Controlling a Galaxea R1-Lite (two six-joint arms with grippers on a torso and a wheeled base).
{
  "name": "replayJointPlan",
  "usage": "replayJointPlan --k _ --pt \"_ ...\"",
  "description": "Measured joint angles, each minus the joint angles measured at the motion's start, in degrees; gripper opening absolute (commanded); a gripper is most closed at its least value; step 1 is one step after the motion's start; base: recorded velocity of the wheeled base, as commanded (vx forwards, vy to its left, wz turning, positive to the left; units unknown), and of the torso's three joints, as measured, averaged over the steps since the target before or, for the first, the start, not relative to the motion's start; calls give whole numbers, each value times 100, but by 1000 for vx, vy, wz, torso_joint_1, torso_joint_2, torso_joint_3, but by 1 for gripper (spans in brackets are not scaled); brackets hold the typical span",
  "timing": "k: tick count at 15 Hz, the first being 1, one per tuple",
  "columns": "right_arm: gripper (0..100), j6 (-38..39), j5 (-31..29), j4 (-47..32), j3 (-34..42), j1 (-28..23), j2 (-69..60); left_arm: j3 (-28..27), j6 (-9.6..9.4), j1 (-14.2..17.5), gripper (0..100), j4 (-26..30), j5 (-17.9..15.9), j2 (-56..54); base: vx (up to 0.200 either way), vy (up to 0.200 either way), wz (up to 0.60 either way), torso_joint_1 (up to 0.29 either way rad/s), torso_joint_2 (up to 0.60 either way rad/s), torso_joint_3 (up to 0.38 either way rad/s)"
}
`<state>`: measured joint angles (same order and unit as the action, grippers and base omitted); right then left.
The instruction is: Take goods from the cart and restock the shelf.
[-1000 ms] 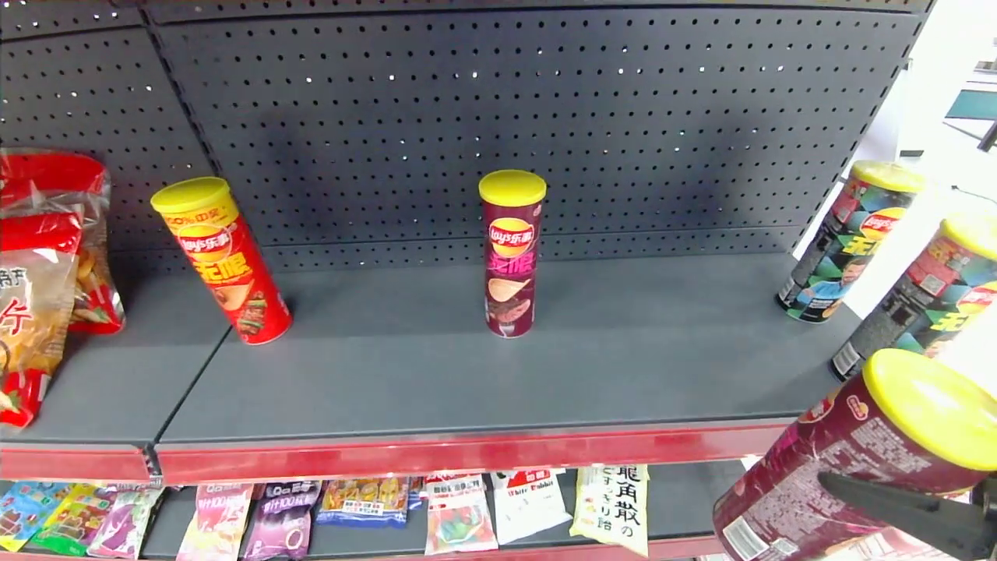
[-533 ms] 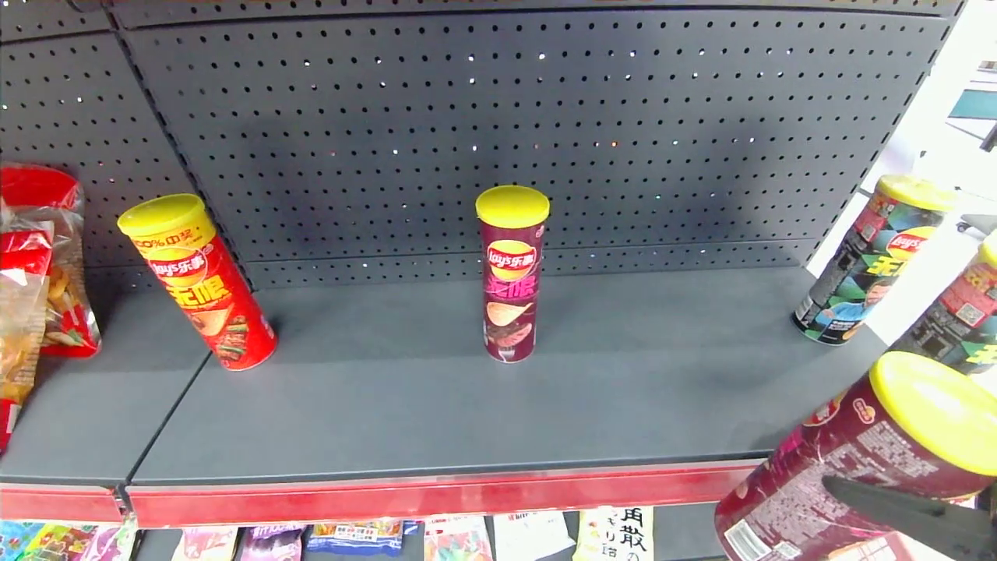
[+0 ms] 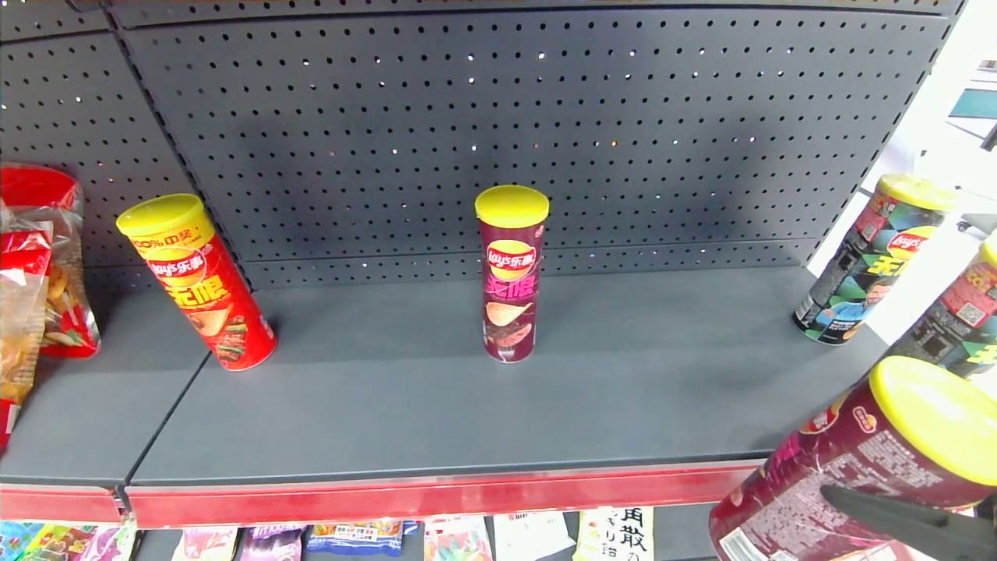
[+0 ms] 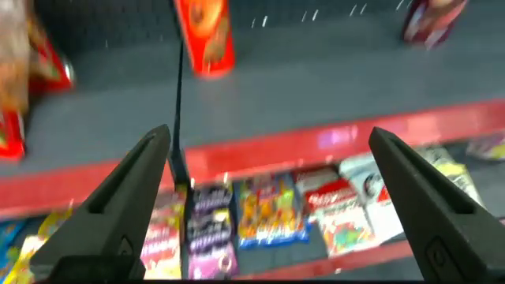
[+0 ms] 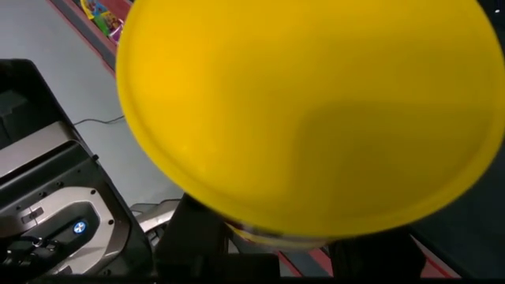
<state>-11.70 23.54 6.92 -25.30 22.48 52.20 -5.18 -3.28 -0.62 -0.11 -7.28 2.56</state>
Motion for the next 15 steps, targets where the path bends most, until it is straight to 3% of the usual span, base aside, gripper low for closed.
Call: replayJointPlan --k 2,4,6,10,12,15 --pt "0 32 0 2 -56 1 33 -877 107 -15 100 -35 -95 694 0 0 0 0 0 0" --pt "0 87 0 7 -196 0 107 -1847 17 -54 100 -169 -213 2042 0 0 0 0 0 0" --pt "0 188 -11 5 -372 -13 173 -2654 -197 -276 100 -445 -600 3639 0 0 0 0 0 0" --pt "0 295 -39 5 -645 -40 297 -3853 -517 -1351 100 -818 -1688 6214 0 0 0 0 0 0" --pt "0 312 -39 5 -673 -44 328 -4402 -802 -1679 100 -880 -1971 7191 0 0 0 0 0 0" --pt "0 317 -37 -1 -673 -44 350 -5181 -1161 -1908 100 -968 -2130 8277 0 0 0 0 0 0"
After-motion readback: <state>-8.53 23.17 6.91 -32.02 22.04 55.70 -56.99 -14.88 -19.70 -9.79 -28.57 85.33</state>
